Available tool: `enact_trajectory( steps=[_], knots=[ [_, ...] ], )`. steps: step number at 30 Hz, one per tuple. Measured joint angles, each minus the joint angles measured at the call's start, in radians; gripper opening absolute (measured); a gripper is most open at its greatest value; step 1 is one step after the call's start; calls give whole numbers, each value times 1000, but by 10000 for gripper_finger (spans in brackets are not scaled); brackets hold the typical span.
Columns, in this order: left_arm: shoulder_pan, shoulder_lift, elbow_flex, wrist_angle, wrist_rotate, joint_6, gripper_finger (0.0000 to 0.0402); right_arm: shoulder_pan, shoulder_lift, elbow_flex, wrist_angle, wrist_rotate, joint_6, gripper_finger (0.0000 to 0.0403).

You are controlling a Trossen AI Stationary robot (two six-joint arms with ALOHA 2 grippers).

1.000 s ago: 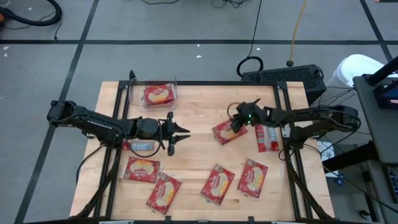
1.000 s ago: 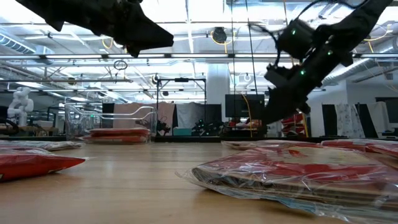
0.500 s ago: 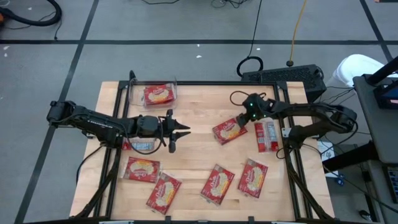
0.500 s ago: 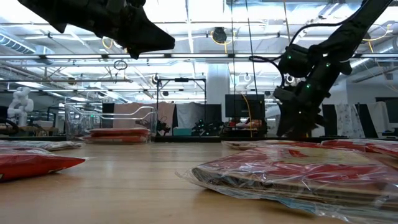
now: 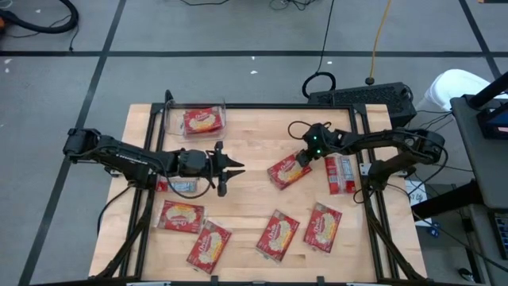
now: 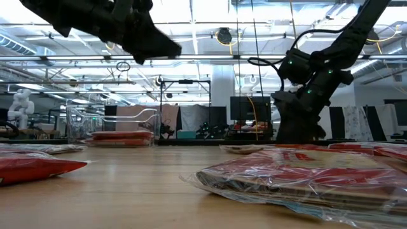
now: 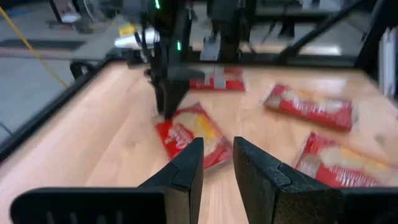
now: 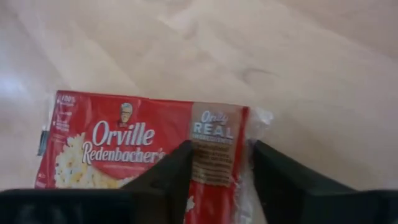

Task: Sort popcorn bags into baskets
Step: Put the red popcorn bag into the transparent bin

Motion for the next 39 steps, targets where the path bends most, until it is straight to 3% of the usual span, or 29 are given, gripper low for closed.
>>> enact_trajectory(
  steps=[6, 21, 24, 33, 39],
  knots=[
    [0, 51, -3, 6, 0, -15, 93, 25, 4, -4, 34, 27, -47, 16],
    [29, 348, 4, 357, 12, -175, 98, 156, 3, -4, 449, 46, -159, 0],
    [48, 403, 21, 380, 13, -219, 130, 185, 3, -4, 488, 46, -196, 0],
    [75, 575, 124, 392, 68, -363, 290, 220, 2, -3, 516, 49, -226, 0],
    [88, 635, 186, 394, 111, -425, 313, 226, 2, -3, 527, 54, -259, 0]
  ],
)
